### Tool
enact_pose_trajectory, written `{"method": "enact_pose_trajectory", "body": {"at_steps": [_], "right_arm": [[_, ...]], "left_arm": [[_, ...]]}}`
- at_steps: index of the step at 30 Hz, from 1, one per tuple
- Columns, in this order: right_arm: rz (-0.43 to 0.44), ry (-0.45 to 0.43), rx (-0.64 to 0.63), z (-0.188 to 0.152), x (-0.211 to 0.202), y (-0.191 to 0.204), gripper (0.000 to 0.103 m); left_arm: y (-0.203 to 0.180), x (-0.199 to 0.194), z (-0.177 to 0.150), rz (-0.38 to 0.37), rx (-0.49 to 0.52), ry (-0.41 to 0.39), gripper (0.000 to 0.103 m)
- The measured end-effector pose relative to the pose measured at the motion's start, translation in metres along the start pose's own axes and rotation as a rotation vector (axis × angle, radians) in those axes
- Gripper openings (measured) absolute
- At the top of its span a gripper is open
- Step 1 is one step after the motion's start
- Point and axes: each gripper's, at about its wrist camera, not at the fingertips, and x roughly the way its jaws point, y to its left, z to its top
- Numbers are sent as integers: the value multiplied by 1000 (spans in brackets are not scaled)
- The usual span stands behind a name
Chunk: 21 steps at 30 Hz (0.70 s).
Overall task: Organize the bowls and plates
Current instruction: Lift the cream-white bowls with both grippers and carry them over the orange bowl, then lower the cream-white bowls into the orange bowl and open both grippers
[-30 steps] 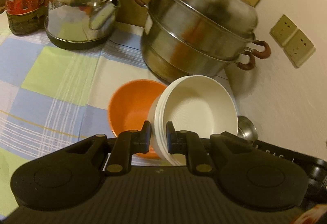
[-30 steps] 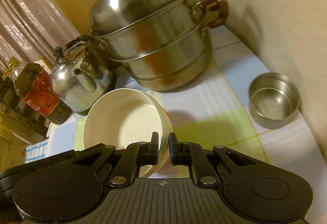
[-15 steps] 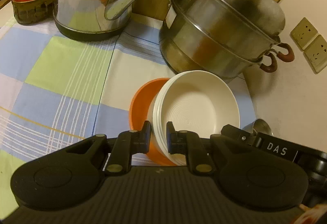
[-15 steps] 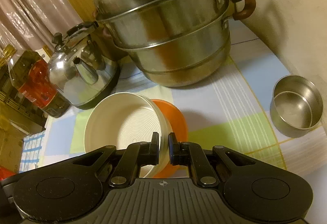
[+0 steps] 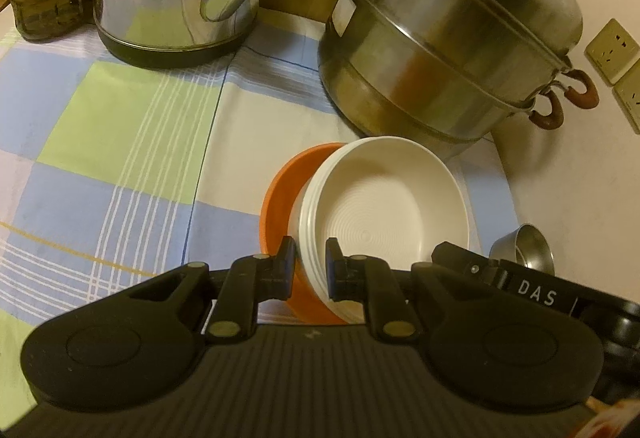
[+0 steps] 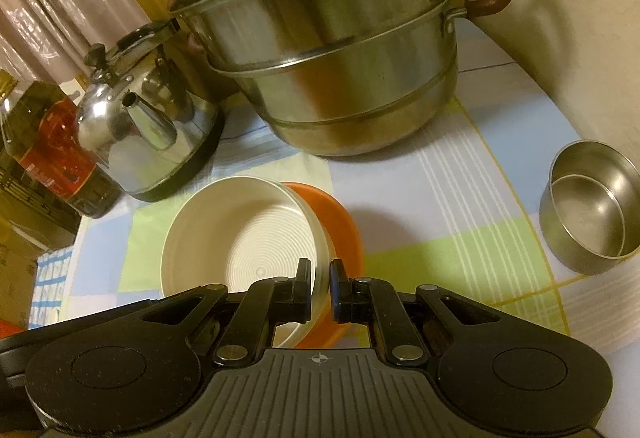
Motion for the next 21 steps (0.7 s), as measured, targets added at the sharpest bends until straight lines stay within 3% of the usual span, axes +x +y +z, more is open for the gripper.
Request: {"method": "enact_pose_trajectory", "body": {"at_steps": [21], "right_arm": [[-41, 38, -49, -3, 17, 1, 9]], "left_arm": [[-3, 12, 2, 25, 41, 39, 14]]}}
